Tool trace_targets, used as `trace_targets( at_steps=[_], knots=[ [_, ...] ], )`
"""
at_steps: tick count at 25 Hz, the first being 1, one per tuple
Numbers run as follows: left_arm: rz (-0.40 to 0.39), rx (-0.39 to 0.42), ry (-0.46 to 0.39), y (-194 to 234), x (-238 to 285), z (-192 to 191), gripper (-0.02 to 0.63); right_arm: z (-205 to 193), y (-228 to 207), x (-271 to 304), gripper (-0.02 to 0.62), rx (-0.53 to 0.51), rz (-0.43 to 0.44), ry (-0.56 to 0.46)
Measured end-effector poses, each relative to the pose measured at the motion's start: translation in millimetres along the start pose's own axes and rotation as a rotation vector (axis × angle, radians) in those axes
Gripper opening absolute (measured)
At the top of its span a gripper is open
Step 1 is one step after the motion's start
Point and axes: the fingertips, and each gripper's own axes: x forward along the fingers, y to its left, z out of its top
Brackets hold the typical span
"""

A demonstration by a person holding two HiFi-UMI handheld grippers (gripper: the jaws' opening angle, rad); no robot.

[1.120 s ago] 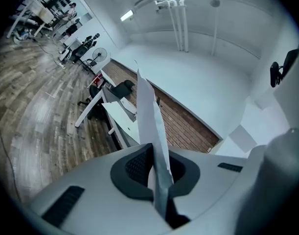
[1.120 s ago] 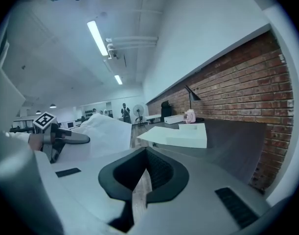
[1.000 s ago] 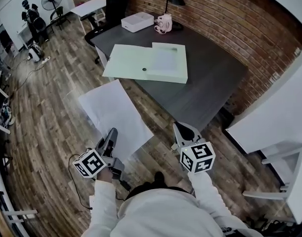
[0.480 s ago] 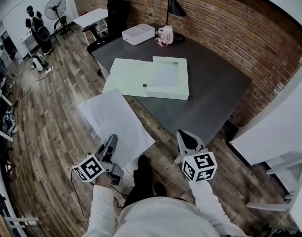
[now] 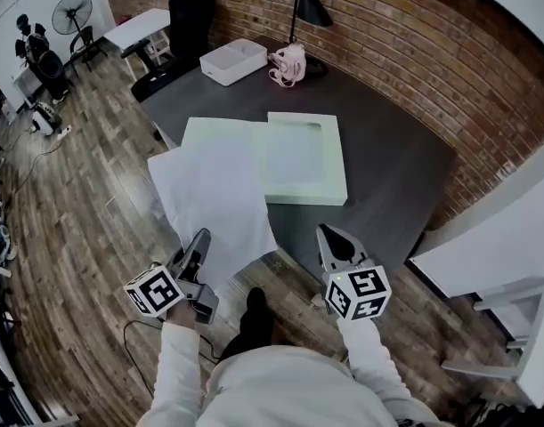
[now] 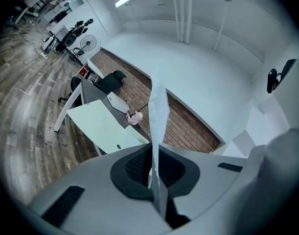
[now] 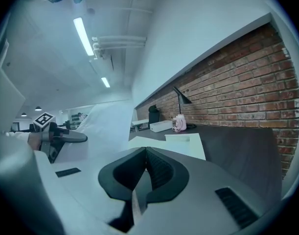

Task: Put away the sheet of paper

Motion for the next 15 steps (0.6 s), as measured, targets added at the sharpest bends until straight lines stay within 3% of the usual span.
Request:
trace_targets(
  at_steps=[15],
  knots=[
    [-0.173, 0.021, 0.116, 42.8, 128.9, 99.9, 0.017, 33.8, -31.3, 122.0, 0.028, 0.048, -0.138, 0.015]
  ],
)
